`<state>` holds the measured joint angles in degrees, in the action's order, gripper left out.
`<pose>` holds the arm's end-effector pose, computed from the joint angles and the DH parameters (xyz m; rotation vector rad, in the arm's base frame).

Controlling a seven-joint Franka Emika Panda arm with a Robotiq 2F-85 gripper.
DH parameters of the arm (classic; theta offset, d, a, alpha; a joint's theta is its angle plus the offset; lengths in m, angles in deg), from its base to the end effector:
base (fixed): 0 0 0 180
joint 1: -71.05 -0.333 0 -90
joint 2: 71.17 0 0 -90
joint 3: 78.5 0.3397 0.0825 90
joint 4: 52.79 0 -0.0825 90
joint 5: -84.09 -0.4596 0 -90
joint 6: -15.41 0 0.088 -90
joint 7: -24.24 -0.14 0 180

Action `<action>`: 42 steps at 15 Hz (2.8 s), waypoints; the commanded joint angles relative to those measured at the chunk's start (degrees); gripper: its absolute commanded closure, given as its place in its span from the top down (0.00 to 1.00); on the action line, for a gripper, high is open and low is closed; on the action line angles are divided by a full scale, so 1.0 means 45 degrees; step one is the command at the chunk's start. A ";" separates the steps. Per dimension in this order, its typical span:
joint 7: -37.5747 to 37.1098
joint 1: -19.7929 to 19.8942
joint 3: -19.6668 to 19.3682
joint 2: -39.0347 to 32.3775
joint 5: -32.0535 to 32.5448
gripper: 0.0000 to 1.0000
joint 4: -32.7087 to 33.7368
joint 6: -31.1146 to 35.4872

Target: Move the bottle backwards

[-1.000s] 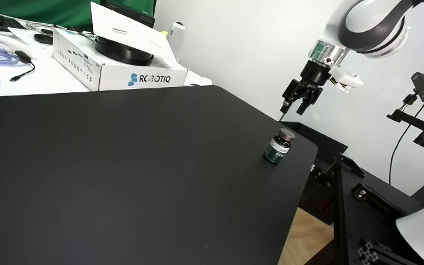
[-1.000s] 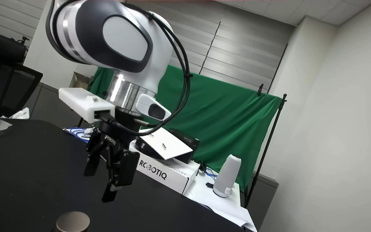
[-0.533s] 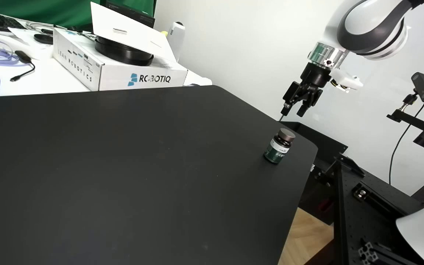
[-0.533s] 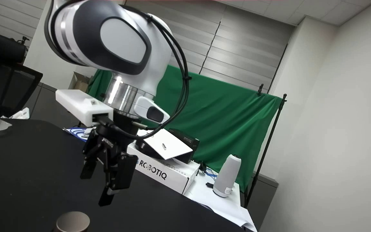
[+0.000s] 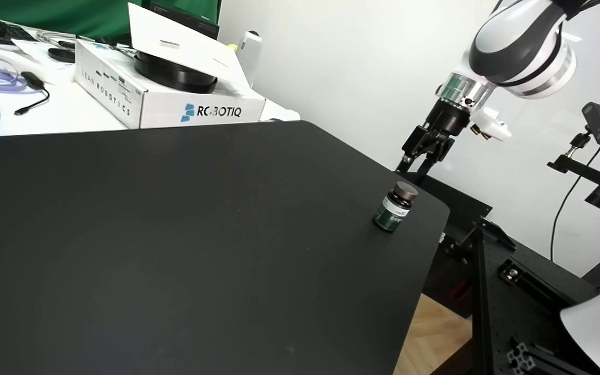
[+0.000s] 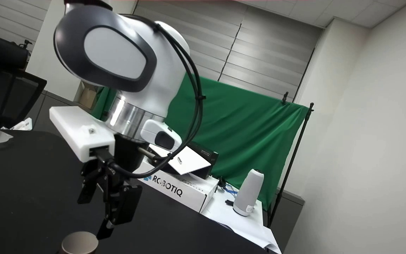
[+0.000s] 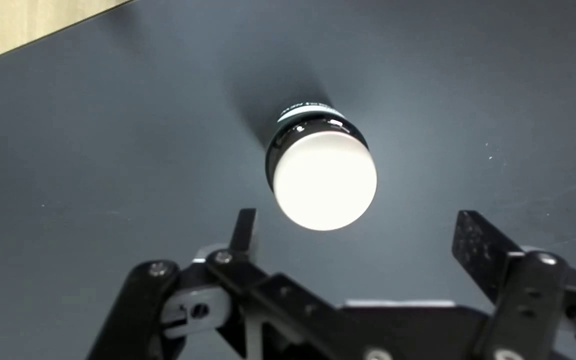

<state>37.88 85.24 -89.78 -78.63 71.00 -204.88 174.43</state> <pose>0.4013 -0.2045 0.1176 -3.0203 0.6414 -0.0229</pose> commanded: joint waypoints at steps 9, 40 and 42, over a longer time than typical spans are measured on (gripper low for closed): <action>0.2544 0.0326 0.0952 -0.1338 -0.2348 1.00 0.0112 0.1545; 0.0850 -0.1670 0.0499 -0.0734 -0.0427 0.36 0.1275 0.0974; 0.0032 -0.1540 0.0911 -0.0874 0.0423 0.36 0.1790 0.0946</action>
<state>44.03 78.57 -86.64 -81.95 68.13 -200.45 180.42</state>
